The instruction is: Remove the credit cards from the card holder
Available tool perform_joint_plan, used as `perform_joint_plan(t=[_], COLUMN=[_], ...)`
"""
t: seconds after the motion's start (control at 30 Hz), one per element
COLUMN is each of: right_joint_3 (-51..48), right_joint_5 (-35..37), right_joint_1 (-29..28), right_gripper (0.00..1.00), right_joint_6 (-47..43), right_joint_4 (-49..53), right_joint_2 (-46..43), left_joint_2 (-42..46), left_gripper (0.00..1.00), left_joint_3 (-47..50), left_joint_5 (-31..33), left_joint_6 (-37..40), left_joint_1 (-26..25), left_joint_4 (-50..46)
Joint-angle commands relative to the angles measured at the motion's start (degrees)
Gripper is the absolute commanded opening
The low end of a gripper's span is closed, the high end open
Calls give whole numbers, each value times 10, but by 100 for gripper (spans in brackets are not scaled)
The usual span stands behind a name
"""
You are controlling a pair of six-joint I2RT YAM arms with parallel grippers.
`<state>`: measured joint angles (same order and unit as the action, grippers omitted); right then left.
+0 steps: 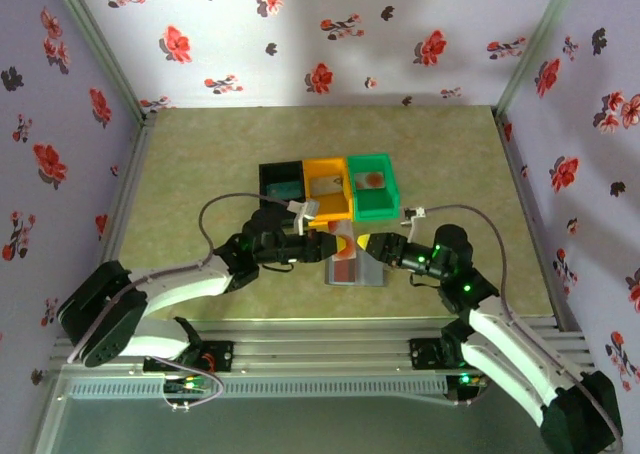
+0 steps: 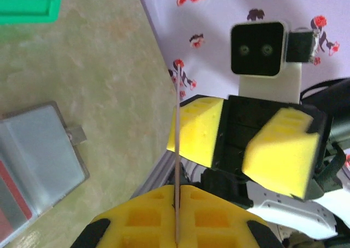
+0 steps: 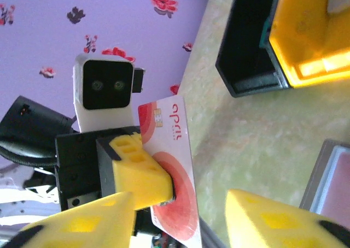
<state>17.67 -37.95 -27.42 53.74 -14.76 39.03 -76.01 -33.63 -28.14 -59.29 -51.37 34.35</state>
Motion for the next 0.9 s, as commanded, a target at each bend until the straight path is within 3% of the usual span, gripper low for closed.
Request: perform_joint_plan(t=[0.0, 0.13, 0.23, 0.5, 0.87], right_joint_3=[-10, -45, -79, -133, -126], right_joint_5=[14, 50, 121, 295, 335], right_joint_1=[-4, -20, -62, -168, -196], right_gripper=[63, 78, 79, 74, 58], right_joint_6=[8, 51, 67, 47, 30], right_joint_4=[-33, -116, -187, -313, -366], right_joint_2=[-14, -22, -28, -40, -21], left_joint_2=[31, 35, 30, -6, -72], left_gripper=[0, 0, 0, 0, 0], left_joint_3=[4, 2, 9, 30, 24], left_joint_5=[54, 83, 113, 153, 166], left_joint_6=[24, 26, 13, -50, -98], left_joint_1=[-1, -3, -6, -10, -38], left_joint_4=[30, 56, 100, 242, 345])
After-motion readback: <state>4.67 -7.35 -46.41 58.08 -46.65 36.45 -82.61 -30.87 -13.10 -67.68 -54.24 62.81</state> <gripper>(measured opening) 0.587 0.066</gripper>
